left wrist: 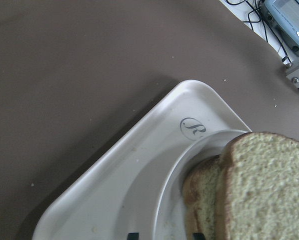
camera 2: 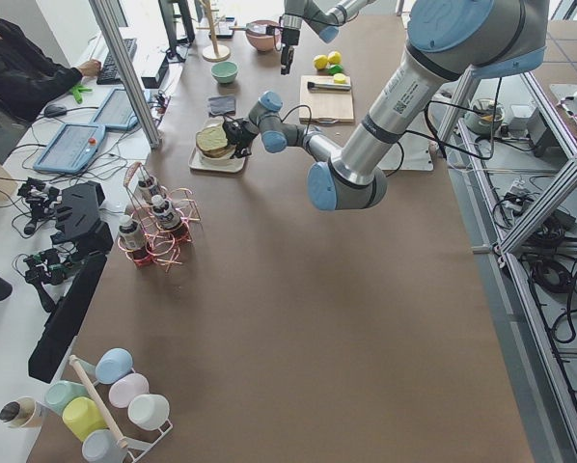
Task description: Make sandwich and place on tray
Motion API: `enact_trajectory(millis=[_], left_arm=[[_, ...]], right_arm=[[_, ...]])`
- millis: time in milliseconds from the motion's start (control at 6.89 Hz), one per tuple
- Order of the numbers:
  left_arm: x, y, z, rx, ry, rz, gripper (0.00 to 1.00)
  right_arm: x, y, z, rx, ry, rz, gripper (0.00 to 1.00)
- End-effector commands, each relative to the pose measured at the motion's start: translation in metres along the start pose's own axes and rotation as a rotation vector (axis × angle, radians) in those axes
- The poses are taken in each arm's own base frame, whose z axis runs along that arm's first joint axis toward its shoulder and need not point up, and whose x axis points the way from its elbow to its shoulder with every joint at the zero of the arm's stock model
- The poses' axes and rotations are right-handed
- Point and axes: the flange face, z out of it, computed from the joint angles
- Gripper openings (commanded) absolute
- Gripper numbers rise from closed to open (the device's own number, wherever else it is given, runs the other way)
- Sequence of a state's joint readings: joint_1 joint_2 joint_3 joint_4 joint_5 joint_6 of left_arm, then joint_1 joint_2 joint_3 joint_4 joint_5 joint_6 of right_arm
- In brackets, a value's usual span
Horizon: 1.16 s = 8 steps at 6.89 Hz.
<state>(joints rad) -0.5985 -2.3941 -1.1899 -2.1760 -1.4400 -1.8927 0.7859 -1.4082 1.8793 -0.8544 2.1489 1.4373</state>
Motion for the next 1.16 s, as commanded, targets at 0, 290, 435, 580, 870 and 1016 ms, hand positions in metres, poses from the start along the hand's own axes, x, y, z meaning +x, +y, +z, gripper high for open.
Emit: enact_trajectory(millis=[0, 290, 435, 580, 870, 1016], left_arm=[[-0.003, -0.021, -0.036, -0.067, -0.027, -0.011, 0.97], [-0.031, -0.042, -0.119, -0.102, -0.058, 0.077, 0.97], [-0.024, -0.043, -0.181, -0.103, -0.082, 0.164, 0.97], [-0.024, -0.047, -0.197, -0.098, -0.107, 0.253, 0.97], [-0.053, -0.118, -0.213, -0.116, -0.181, 0.453, 0.97], [-0.058, -0.185, -0.248, -0.155, -0.243, 0.513, 0.97]], right_arm=[[-0.001, 0.002, -0.004, 0.001, -0.005, 0.0, 1.0], [0.007, -0.007, -0.013, 0.017, 0.002, 0.017, 1.0], [0.032, -0.015, -0.023, 0.038, 0.034, 0.037, 1.0], [0.055, -0.031, -0.035, 0.079, 0.071, 0.026, 1.0], [0.11, -0.075, -0.066, 0.1, 0.294, -0.058, 1.0], [0.135, -0.1, -0.094, 0.081, 0.405, -0.131, 1.0]])
